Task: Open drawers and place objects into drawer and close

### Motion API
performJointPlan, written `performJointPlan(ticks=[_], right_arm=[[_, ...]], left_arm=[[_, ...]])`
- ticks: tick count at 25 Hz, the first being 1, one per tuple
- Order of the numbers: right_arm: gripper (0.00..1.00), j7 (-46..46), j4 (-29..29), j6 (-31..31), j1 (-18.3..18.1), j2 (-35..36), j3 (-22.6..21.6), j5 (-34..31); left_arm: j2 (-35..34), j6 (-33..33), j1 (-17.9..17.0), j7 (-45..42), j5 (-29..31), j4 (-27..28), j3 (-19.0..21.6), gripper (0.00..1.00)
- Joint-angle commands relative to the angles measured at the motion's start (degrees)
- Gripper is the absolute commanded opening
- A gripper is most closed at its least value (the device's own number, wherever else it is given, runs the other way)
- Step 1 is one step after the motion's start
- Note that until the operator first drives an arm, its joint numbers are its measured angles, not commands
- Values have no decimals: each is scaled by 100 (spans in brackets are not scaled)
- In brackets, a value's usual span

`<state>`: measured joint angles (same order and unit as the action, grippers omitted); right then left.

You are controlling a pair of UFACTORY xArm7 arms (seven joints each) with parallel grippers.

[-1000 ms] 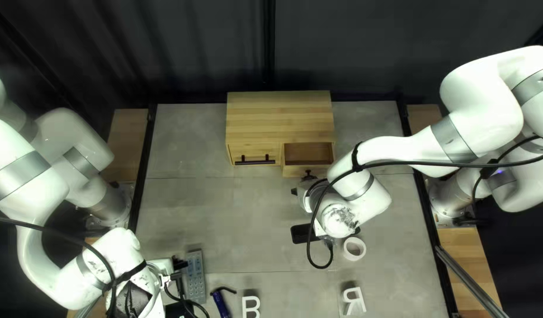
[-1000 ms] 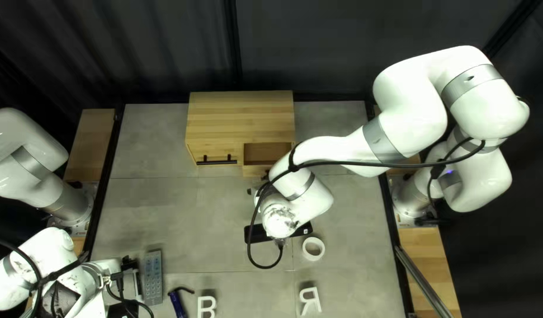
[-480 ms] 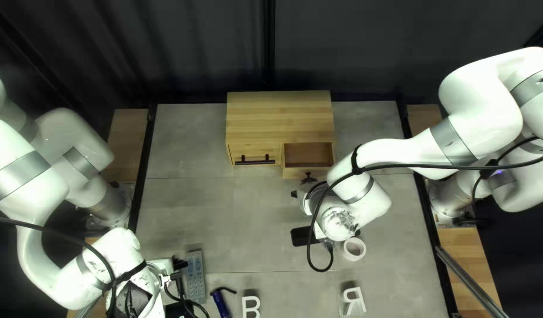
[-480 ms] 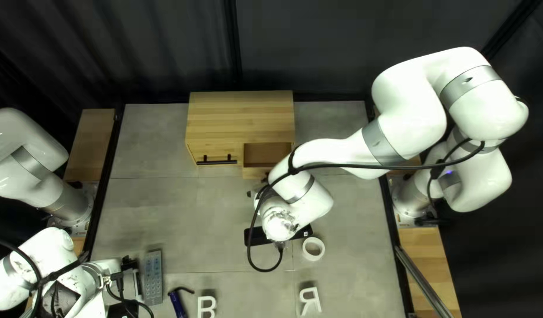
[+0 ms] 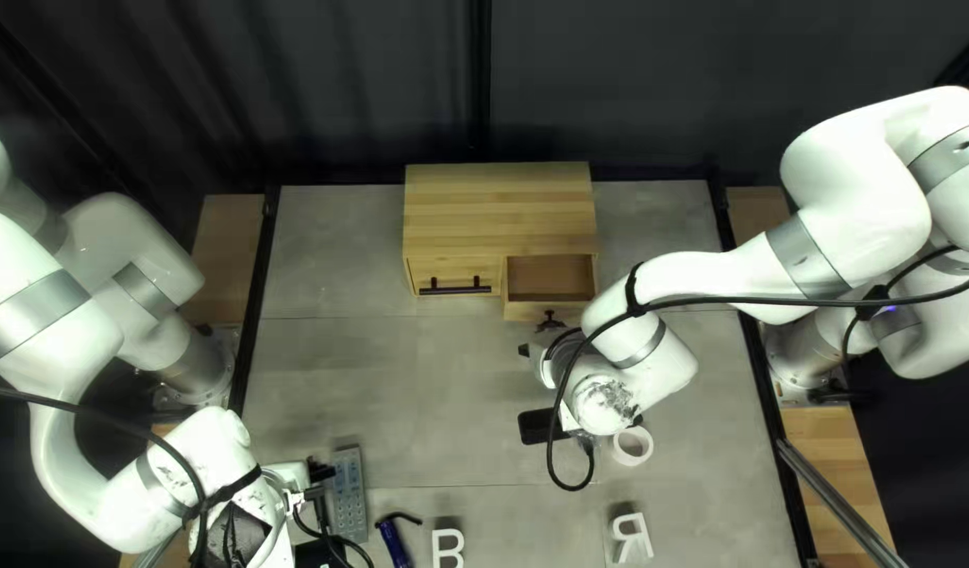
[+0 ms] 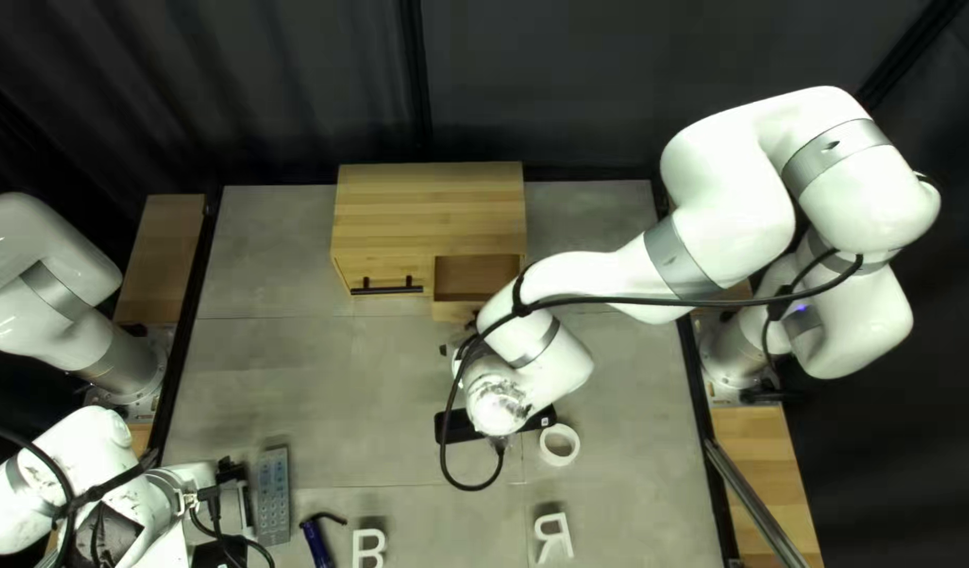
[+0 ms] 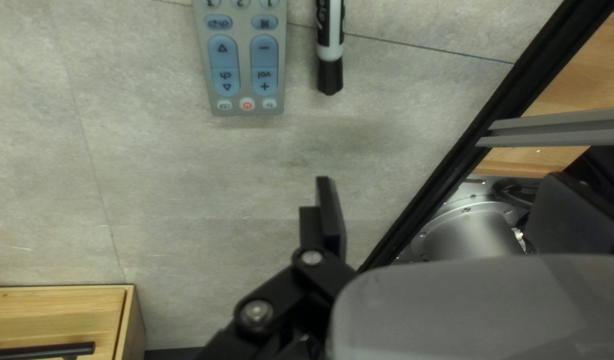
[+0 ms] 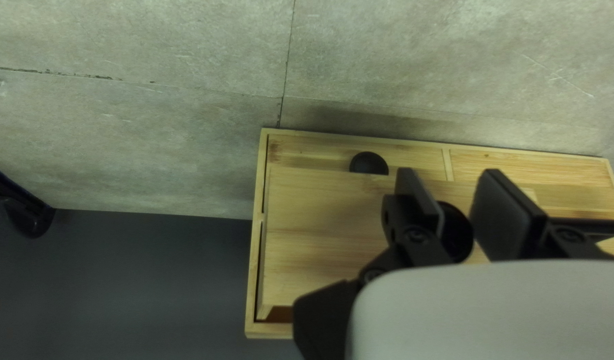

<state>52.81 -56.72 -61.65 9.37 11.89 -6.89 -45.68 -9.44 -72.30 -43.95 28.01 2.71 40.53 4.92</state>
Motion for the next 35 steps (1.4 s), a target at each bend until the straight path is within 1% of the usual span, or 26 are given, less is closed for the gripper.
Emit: performJointPlan(ticks=[1,35], right_arm=[[7,-24,5,-3,22,-3,-19,11],[7,-32,-219,-208,155,175,-129,134]], left_arm=[[0,0,0,0,0,0,0,100],[0,0,0,0,0,0,0,100]])
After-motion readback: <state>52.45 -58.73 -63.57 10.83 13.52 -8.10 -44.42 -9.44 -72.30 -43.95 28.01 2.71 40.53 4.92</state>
